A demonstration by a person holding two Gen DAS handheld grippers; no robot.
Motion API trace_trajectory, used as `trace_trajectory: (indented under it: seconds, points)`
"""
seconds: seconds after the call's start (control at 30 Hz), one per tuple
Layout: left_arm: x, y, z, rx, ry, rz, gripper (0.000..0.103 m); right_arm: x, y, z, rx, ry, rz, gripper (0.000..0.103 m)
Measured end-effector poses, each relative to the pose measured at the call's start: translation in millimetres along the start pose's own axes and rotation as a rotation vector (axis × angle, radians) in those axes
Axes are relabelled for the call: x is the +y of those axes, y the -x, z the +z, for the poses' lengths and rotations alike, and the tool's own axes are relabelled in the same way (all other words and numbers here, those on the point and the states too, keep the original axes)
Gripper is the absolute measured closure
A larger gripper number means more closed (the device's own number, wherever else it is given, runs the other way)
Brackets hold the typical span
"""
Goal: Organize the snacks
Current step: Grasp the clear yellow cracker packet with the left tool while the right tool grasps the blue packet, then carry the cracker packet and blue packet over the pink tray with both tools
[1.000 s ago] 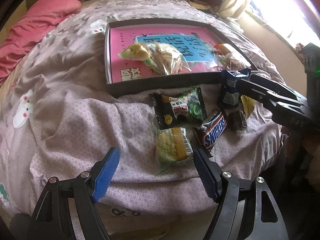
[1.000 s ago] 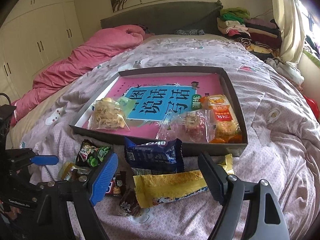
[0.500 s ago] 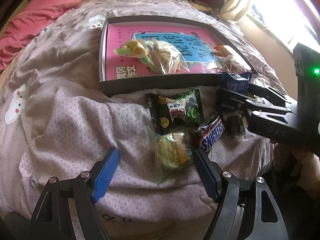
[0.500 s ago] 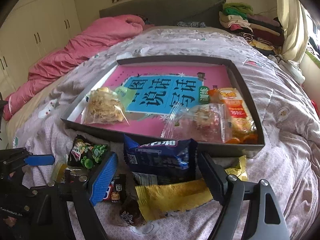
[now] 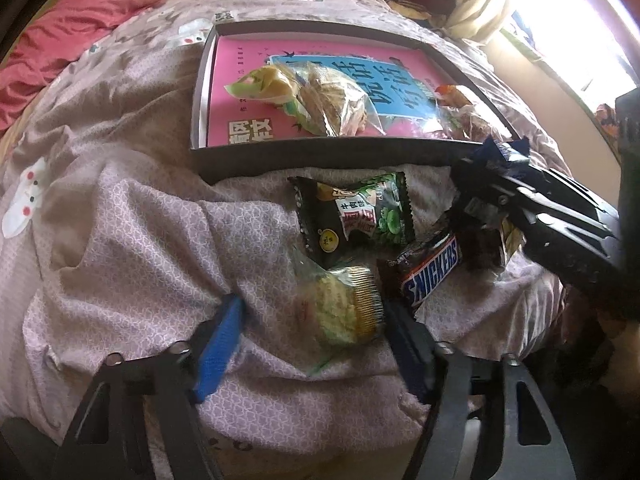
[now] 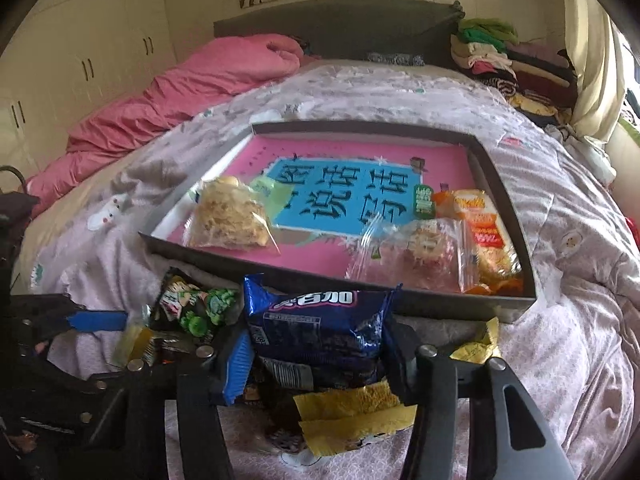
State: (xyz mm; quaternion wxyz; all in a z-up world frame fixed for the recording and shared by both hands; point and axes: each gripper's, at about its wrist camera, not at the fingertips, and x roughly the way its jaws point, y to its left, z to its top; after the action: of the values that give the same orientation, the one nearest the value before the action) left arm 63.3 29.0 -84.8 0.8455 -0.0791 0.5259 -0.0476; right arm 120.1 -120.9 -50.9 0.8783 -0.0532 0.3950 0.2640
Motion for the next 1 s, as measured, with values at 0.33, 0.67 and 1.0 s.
trace_trajectory:
  seconds: [0.33,0.67,1.0]
  points:
    - [6,13,1,-0.030,0.017,-0.054,0.062,-10,18,5,-0.072,-0.041,0.025,0.048]
    - [7,51,6,-0.149,0.016,-0.045,0.063,-15,26,6,-0.093,-0.053,0.040,0.048]
    - [25,77,12,-0.286,0.072,-0.037,0.063,-18,35,8,-0.132,-0.060,0.034,0.048]
